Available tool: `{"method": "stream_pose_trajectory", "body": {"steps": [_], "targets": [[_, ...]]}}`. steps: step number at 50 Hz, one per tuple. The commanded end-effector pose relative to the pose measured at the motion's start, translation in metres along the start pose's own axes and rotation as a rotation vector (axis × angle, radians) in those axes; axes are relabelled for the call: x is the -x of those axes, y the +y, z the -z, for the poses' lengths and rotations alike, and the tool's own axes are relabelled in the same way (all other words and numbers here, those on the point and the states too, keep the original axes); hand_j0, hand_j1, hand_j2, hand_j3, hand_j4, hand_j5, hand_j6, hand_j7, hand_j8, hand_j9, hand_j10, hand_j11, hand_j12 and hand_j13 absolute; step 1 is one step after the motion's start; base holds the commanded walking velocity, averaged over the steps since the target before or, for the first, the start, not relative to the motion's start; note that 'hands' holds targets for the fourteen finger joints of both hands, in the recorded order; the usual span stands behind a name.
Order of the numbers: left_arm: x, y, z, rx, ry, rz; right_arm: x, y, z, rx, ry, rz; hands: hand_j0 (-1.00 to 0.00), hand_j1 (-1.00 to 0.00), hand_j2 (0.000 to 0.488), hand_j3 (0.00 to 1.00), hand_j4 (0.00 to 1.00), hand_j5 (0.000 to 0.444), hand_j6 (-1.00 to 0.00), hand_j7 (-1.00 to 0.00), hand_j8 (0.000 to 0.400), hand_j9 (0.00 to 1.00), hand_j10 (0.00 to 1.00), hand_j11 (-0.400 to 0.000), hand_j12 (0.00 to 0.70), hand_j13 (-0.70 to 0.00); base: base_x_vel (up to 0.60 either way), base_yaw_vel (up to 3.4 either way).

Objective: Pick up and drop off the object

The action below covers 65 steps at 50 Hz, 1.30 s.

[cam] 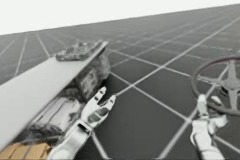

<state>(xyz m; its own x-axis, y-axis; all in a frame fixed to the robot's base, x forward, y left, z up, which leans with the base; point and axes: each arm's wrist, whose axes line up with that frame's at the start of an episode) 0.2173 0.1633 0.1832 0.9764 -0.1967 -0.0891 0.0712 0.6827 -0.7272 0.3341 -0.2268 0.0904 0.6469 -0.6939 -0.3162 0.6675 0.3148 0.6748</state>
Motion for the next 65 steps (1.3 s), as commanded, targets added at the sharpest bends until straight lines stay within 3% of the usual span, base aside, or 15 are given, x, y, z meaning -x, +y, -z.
{"method": "stream_pose_trajectory", "body": {"steps": [1,40,65], "targets": [[0.0039,0.0059,-0.0020,0.022,-0.015,0.000,0.0060,0.0175,-0.0051,0.002,-0.028,-0.064,0.00,0.00,0.000,1.00,1.00,0.000,0.00,0.00,0.000,1.00,1.00,-0.400,0.000,-0.700,0.57,0.06],[0.0039,0.0059,-0.0020,0.022,-0.015,0.000,0.0060,0.0175,-0.0051,0.002,-0.028,-0.064,0.00,0.00,0.000,1.00,1.00,0.000,0.00,0.00,0.000,1.00,1.00,-0.400,0.000,-0.700,0.57,0.04],[0.0039,0.0059,-0.0020,0.022,-0.015,0.000,0.0060,0.0175,-0.0051,0.002,-0.028,-0.064,0.00,0.00,0.000,1.00,1.00,0.000,0.00,0.00,0.000,1.00,1.00,-0.400,0.000,-0.700,0.39,0.01]]}}
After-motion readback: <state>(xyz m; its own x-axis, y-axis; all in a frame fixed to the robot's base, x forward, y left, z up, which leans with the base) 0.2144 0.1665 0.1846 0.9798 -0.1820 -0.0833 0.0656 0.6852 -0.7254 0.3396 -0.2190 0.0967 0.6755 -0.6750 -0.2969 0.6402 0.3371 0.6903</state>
